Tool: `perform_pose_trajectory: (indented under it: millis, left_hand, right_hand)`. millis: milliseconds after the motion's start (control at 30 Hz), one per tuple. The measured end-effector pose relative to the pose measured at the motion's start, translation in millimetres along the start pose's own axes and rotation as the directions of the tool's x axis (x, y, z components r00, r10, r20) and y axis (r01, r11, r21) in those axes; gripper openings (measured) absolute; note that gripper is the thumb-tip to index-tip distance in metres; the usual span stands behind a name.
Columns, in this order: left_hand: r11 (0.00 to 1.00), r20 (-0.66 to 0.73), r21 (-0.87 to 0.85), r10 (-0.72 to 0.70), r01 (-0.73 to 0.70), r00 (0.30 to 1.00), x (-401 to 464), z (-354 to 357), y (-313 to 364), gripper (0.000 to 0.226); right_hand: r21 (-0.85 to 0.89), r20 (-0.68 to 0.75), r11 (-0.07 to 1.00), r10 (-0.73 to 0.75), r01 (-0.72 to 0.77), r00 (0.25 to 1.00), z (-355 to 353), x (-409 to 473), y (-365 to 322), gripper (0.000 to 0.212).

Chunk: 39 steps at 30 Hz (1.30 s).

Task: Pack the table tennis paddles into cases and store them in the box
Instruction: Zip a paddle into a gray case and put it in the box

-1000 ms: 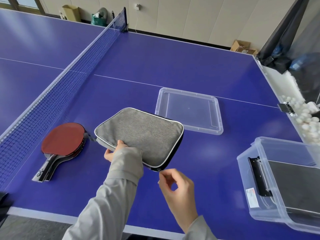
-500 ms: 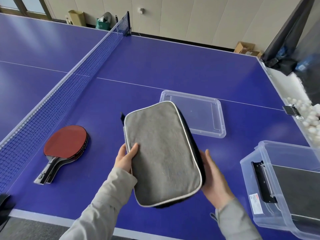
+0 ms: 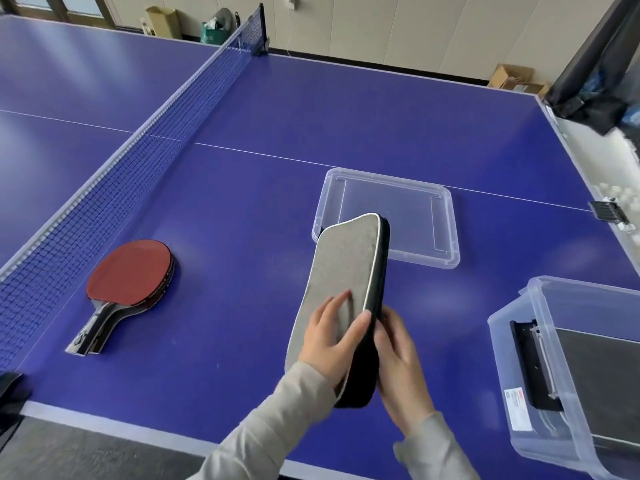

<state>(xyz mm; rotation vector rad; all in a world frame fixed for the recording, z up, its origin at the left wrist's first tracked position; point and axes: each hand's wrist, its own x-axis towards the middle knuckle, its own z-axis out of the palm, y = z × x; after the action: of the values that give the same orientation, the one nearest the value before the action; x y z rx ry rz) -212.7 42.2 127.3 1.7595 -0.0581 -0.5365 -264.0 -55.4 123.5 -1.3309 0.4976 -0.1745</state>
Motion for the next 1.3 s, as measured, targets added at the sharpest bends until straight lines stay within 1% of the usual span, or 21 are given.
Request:
perform_pose_trajectory:
  millis: [33, 67, 167, 233, 267, 333, 400, 433, 500, 567, 633, 733, 833, 900, 967, 1033, 1100, 1167, 1233, 1300]
  left_hand:
    - [0.998, 0.017, -0.066, -0.012, 0.013, 1.000, -4, 5, 0, 0.049]
    - [0.996, 0.001, -0.092, -0.023, 0.023, 1.000, -5, 8, 0, 0.048]
    - [0.994, -0.069, -0.087, -0.066, 0.060, 0.995, -4, -5, -3, 0.045]
    - [0.988, -0.068, -0.132, -0.093, 0.083, 0.993, -1, -22, -8, 0.040]
    - [0.986, -0.075, -0.146, -0.095, 0.084, 0.993, 1, -35, -12, 0.037]
    - [0.995, -0.145, -0.090, -0.063, 0.051, 0.987, 8, -70, -22, 0.033]
    - [0.998, -0.247, 0.045, -0.019, 0.031, 0.969, 21, -115, -43, 0.055]
    - [0.990, -0.284, 0.124, -0.026, 0.064, 0.958, 28, -136, -54, 0.064]
    - [0.963, -0.323, 0.216, -0.083, 0.159, 0.943, 43, -172, -76, 0.065]
    - [0.947, -0.336, 0.212, -0.160, 0.240, 0.928, 58, -198, -98, 0.059]
    - [0.936, -0.350, 0.206, -0.202, 0.286, 0.914, 71, -216, -116, 0.058]
    - [0.927, -0.354, 0.212, -0.223, 0.310, 0.908, 86, -233, -137, 0.057]
    - [0.918, -0.348, 0.244, -0.217, 0.311, 0.912, 97, -238, -151, 0.056]
    - [0.921, -0.348, 0.247, -0.207, 0.302, 0.914, 101, -238, -157, 0.055]
    - [0.921, -0.337, 0.275, -0.177, 0.277, 0.924, 105, -238, -162, 0.058]
    - [0.912, -0.327, 0.317, -0.153, 0.260, 0.933, 108, -239, -167, 0.064]
    - [0.884, -0.315, 0.387, -0.139, 0.260, 0.939, 111, -240, -171, 0.078]
    - [0.806, -0.300, 0.528, -0.116, 0.266, 0.947, 113, -242, -173, 0.093]
    - [0.717, -0.280, 0.646, -0.098, 0.263, 0.955, 113, -245, -176, 0.091]
    - [0.662, -0.246, 0.717, -0.053, 0.219, 0.968, 111, -247, -180, 0.081]
  right_hand:
    - [-0.057, 0.037, 0.998, -0.033, 0.035, 0.999, 5, -3, 2, 0.026]
    - [-0.087, 0.064, 0.994, -0.055, 0.060, 0.996, 9, -4, 4, 0.026]
    - [-0.142, 0.118, 0.986, -0.074, 0.091, 0.990, 15, -6, 13, 0.026]
    - [-0.178, 0.109, 0.981, -0.060, 0.079, 0.992, 14, -3, 19, 0.026]
    - [-0.187, 0.084, 0.980, -0.054, 0.069, 0.995, 11, 0, 22, 0.026]
    - [-0.197, 0.028, 0.980, -0.027, 0.032, 0.999, 0, 7, 28, 0.026]
    - [-0.170, -0.029, 0.984, 0.045, -0.049, 0.999, -12, 17, 33, 0.030]
    - [-0.150, -0.056, 0.983, 0.094, -0.101, 0.994, -19, 21, 38, 0.032]
    - [-0.136, -0.092, 0.970, 0.192, -0.204, 0.977, -28, 30, 48, 0.032]
    - [-0.161, -0.120, 0.948, 0.257, -0.274, 0.959, -30, 38, 60, 0.032]
    - [-0.189, -0.180, 0.928, 0.289, -0.321, 0.940, -28, 46, 74, 0.032]
    - [-0.274, -0.302, 0.881, 0.302, -0.385, 0.904, -22, 56, 94, 0.027]
    - [-0.413, -0.389, 0.794, 0.288, -0.446, 0.875, -14, 65, 110, 0.023]
    - [-0.474, -0.447, 0.738, 0.270, -0.481, 0.853, -7, 69, 120, 0.020]
    - [-0.512, -0.487, 0.696, 0.248, -0.503, 0.838, -1, 71, 129, 0.020]
    - [-0.552, -0.508, 0.652, 0.232, -0.520, 0.830, 1, 70, 135, 0.024]
    - [-0.578, -0.522, 0.620, 0.219, -0.531, 0.824, 1, 68, 140, 0.032]
    - [-0.598, -0.536, 0.588, 0.213, -0.545, 0.817, 0, 65, 144, 0.045]
    - [-0.597, -0.552, 0.592, 0.187, -0.542, 0.813, 1, 62, 145, 0.055]
    - [-0.620, -0.553, 0.586, 0.145, -0.521, 0.821, 3, 60, 146, 0.061]
